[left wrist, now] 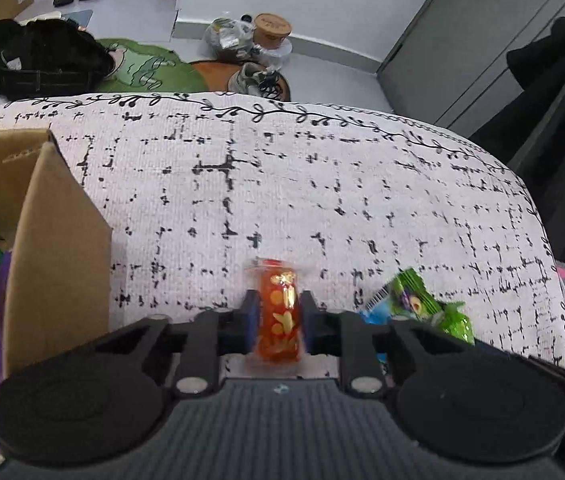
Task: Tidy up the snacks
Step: 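Grasp the orange candy with the left tool while the right tool grasps the green candy, then carry both candies to the box and open the left tool over it, then open the right tool over the box to drop the green candy, then move both tools back over the blue candy and pink packet, then grasp the blue-green candy with the left tool while the right tool grasps the pink packet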
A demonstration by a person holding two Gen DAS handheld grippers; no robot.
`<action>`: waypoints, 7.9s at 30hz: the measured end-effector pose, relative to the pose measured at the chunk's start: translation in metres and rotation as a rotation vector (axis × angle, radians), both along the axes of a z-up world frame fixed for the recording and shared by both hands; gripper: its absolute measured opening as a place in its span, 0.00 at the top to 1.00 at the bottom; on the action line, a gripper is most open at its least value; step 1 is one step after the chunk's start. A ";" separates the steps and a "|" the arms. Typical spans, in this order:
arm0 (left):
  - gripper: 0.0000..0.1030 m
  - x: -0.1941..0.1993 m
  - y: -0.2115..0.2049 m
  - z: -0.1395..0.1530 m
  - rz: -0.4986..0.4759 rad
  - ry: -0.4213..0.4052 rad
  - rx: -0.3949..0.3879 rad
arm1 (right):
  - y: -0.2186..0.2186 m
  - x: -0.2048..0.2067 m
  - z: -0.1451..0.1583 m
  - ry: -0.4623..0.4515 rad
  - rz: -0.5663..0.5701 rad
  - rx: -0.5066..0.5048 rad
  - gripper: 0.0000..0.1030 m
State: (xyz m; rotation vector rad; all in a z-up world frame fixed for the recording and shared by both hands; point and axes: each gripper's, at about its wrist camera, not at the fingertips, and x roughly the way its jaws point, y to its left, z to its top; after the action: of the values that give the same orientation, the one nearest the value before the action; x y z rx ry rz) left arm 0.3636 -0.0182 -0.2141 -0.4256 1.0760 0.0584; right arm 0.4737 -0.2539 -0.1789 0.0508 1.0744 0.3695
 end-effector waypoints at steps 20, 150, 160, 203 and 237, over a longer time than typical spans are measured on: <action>0.84 -0.014 -0.025 0.020 -0.212 -0.058 -0.015 | -0.019 -0.028 0.034 -0.059 -0.199 0.035 0.73; 0.03 -0.133 0.001 0.116 -0.225 -0.273 0.143 | -0.050 -0.127 0.077 -0.200 -0.168 0.137 0.09; 0.23 -0.108 -0.012 0.098 -0.254 -0.261 0.120 | -0.036 -0.106 0.056 -0.145 -0.161 0.145 0.20; 0.50 -0.009 -0.064 0.033 -0.240 -0.098 0.069 | -0.044 -0.030 -0.007 -0.012 -0.201 0.083 0.70; 0.70 -0.013 -0.077 0.026 -0.235 -0.103 0.144 | -0.056 -0.032 0.002 -0.005 -0.242 0.076 0.71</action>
State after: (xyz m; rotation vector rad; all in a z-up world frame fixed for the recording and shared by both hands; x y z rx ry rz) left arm 0.3504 -0.0957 -0.1881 -0.1686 1.0065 -0.0935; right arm 0.4414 -0.3102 -0.1765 0.2451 1.0357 0.1916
